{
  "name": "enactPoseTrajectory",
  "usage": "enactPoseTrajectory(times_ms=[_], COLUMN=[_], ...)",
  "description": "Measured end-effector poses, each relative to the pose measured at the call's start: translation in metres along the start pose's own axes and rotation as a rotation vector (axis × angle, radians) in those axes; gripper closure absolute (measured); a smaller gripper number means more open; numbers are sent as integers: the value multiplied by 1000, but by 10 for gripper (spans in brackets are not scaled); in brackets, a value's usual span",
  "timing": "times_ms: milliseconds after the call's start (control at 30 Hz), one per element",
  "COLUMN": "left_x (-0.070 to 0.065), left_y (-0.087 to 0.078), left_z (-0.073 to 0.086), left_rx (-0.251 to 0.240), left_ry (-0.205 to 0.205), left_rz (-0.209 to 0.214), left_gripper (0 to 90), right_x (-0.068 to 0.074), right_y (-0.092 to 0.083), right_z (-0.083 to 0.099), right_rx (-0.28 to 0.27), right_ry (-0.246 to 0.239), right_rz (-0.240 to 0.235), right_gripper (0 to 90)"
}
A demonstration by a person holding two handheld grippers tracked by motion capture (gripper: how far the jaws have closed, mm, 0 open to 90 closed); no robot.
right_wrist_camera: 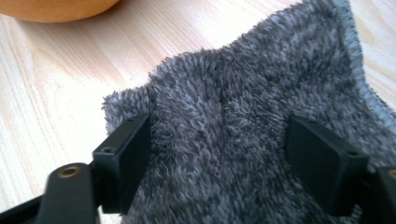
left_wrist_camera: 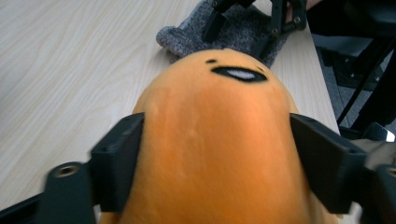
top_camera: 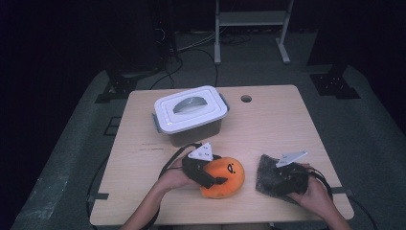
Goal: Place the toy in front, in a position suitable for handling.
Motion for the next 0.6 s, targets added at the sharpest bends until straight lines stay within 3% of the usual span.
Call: enactPoseTrajectory(times_ms=[133, 267, 400, 600], left_x=[-5, -9, -16, -11], left_y=[-9, -21, -34, -45], left_z=[-9, -12, -3, 11], left_rx=[-34, -48, -43, -36], left_ry=[-24, -20, -1, -31], left_rz=[5, -12, -42, -81], left_gripper=[112, 49, 49, 49], right_x=[2, 4, 1, -4], right_y=[2, 2, 0, -4], right_z=[0, -1, -4, -6], right_rx=[10, 32, 51, 77], right_ry=[-8, -31, -27, 2], right_rz=[13, 43, 62, 64], right_gripper=[178, 222, 369, 572])
Point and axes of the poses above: each handheld gripper's, and its own axes: y roughly forward along the jaws, z roughly out of its underside, x roughly to its left, the point moved 6 cm from there along y, roughly forward along the jaws, and after that the axes turned 15 degrees about -x, right-handed, at the moved point
